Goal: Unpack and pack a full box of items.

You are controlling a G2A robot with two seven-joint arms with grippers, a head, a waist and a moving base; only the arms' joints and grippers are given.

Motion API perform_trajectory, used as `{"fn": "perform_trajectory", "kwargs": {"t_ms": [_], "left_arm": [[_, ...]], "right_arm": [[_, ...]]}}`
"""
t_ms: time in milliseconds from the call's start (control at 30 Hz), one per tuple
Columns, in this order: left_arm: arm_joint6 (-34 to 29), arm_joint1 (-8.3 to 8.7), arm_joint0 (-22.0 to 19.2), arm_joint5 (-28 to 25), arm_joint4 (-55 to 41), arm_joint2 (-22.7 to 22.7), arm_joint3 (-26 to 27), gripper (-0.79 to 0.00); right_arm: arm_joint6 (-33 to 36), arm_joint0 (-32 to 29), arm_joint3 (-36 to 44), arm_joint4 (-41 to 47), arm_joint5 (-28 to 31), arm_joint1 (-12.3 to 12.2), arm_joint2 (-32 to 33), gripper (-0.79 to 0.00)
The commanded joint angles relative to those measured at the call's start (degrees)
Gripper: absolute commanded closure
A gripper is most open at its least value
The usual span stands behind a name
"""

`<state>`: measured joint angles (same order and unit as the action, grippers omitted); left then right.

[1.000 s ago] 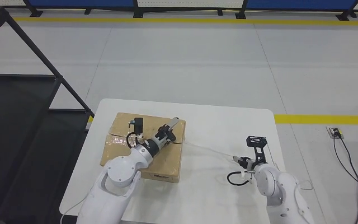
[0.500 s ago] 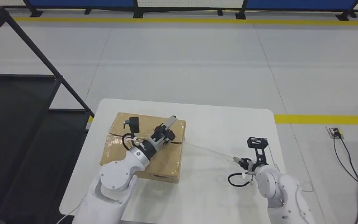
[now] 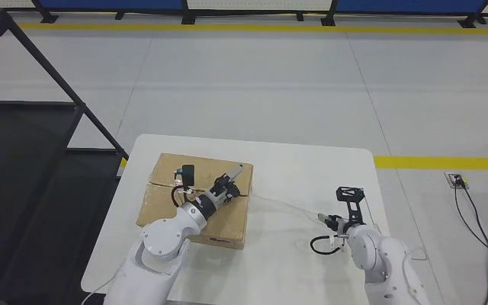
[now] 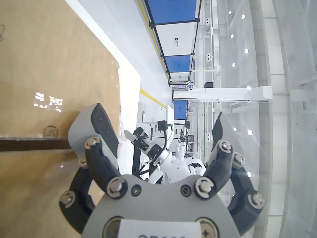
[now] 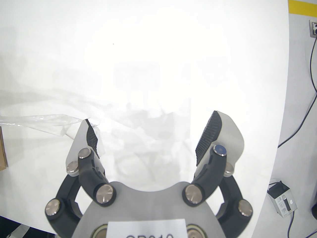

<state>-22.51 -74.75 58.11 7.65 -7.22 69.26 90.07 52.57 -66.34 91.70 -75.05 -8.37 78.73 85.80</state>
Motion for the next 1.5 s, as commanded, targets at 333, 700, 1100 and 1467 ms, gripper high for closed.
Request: {"fn": "perform_trajectory", "kwargs": {"t_ms": [333, 700, 1100, 1467], "left_arm": [[1.22, -0.51, -1.62, 0.42, -0.02, -1.33, -3.79, -0.785], [1.75, -0.72, -1.54, 0.57, 0.18, -1.57, -4.5, -0.785], [1.65, -0.89, -1.72, 0.58, 0.05, -1.47, -4.83, -0.785], [1.11, -1.01, -1.99, 0.52, -0.13, -1.33, -4.94, -0.785]], "right_arm": [[0.03, -0.43, 0.4, -0.22, 0.14, -0.28, -0.24, -0.785], [-0.52, -1.6, 1.5, 0.76, 0.71, -0.72, 1.25, -0.785], [-0.44, -2.58, 2.59, 1.7, 0.22, -1.18, 2.94, -0.785], [-1.9, -2.56, 3.87, 1.84, 11.36, -1.65, -0.89, -0.785]]}}
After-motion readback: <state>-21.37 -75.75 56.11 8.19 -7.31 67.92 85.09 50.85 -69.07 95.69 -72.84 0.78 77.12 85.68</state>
